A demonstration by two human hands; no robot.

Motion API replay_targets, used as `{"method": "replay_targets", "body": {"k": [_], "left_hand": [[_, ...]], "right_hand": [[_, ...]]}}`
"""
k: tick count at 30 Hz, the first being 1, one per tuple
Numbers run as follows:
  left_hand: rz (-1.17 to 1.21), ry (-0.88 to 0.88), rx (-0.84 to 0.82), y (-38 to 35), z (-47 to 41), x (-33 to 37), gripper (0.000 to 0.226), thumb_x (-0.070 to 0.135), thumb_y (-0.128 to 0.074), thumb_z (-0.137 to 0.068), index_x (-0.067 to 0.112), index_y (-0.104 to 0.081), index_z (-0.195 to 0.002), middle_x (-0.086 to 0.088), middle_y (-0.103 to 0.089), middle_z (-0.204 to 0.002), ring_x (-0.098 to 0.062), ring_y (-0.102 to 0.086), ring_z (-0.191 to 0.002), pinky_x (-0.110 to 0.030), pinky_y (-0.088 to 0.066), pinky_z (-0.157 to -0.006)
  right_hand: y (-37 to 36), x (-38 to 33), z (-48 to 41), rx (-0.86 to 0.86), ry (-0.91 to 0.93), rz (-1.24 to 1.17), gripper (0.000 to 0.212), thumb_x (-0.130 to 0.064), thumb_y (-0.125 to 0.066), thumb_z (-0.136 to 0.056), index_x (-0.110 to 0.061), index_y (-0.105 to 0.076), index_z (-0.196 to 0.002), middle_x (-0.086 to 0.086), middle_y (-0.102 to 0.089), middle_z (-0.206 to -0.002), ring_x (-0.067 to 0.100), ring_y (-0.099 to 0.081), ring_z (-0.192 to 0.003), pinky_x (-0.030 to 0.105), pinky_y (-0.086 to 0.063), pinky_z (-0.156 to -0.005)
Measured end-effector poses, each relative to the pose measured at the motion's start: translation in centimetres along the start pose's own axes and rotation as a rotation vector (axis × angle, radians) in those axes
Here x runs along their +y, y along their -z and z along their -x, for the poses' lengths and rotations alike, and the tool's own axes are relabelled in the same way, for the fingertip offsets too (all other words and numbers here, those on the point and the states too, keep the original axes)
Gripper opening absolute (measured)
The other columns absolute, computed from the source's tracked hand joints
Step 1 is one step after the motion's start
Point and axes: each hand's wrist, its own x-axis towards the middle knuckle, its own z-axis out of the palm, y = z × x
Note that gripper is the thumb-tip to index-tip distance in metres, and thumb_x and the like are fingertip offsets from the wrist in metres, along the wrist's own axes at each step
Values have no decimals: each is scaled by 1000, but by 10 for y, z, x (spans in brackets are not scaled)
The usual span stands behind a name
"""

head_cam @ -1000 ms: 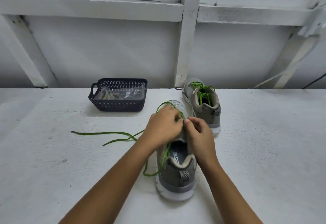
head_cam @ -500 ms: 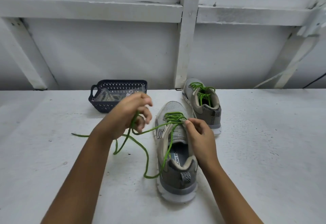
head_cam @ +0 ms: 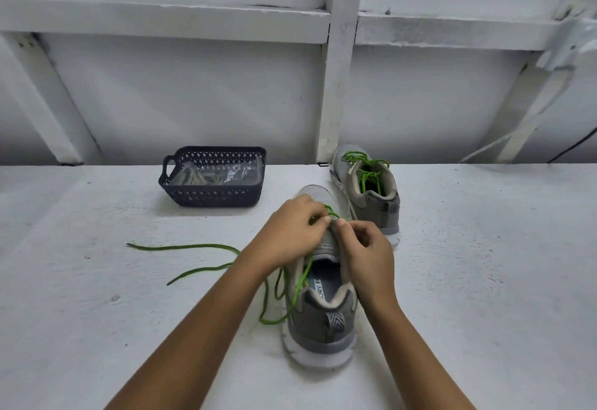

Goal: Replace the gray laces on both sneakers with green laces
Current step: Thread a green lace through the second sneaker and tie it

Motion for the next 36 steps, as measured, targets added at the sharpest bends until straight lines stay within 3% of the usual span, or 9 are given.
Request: {"method": "replay_targets", "body": {"k": [4, 6, 13, 16, 19, 23, 28, 32, 36], "left_hand": [[391, -29, -45, 19, 22, -6, 17, 21, -58, -90, 24, -67, -76, 5, -61, -90, -8, -56, -86, -24, -38, -73], [506, -51, -58, 28, 29, -10, 16, 33, -61, -84, 31, -69, -71, 7, -61, -89, -18, -58, -87, -33, -41, -73], [568, -97, -213, 37, 40, -11, 17, 41, -62, -76, 29, -73, -71, 13, -61, -83, -12, -59, -89, -37, -45, -85], [496, -56, -296, 39, 42, -3, 17, 26, -59, -83, 28, -74, -75, 16, -66, -75, -4, -61, -78, -25, -47, -80], [176, -8, -454, 44, 42, 11, 23, 19, -51, -88, 18, -74, -89, 23, -61, -58, 9, -51, -54, -6, -37, -55], [-263, 3, -526, 45, 44, 20, 25, 25, -47, -92, 29, -69, -104, 11, -63, -72, 8, -49, -44, -12, -39, -49], [-380, -1, -435, 47, 47, 18, 8, 35, -54, -89, 32, -62, -90, 16, -50, -69, -7, -49, -75, -24, -40, -66], [-426, -9, -276, 47, 48, 18, 12, 28, -52, -88, 25, -63, -92, 8, -63, -88, -13, -57, -85, -28, -47, -71], [-116, 16, -72, 57, 43, 15, 8, 26, -60, -86, 26, -65, -80, 12, -65, -78, -8, -61, -77, -29, -51, -73]], "right_hand": [[-1, -1, 1, 7, 5, 14, 16, -31, -66, -86, -16, -66, -82, -3, -68, -79, 6, -62, -77, 22, -48, -70], [-2, 0, 1, 6, 4, 10, 17, -31, -66, -87, -15, -66, -82, -3, -68, -79, 7, -62, -77, 21, -48, -70], [-2, 0, 0, 3, 11, 7, 18, -30, -66, -86, -13, -66, -82, -2, -68, -79, 1, -59, -70, 11, -44, -62], [-2, 0, 1, -4, 11, 9, 18, -29, -65, -87, -12, -65, -81, 0, -68, -79, 6, -59, -73, 18, -45, -67], [-1, -1, 1, -4, 17, 13, 18, -30, -65, -87, -13, -65, -80, -2, -67, -78, 4, -59, -71, 16, -44, -65], [-2, -2, 1, -10, 5, 4, 19, -29, -65, -87, -11, -65, -80, 1, -67, -78, 6, -58, -71, 21, -45, -67], [-2, -1, 1, -20, 6, 12, 20, -30, -65, -87, -10, -65, -81, 0, -67, -78, 5, -58, -70, 19, -45, -66], [-1, 0, 0, -35, 4, 18, 21, -32, -65, -87, -12, -65, -80, -1, -67, -77, 3, -59, -70, 14, -45, -63], [0, -1, -2, -51, 16, 42, 20, -30, -66, -87, -11, -64, -80, -3, -67, -77, 0, -58, -68, 11, -44, -62]]}}
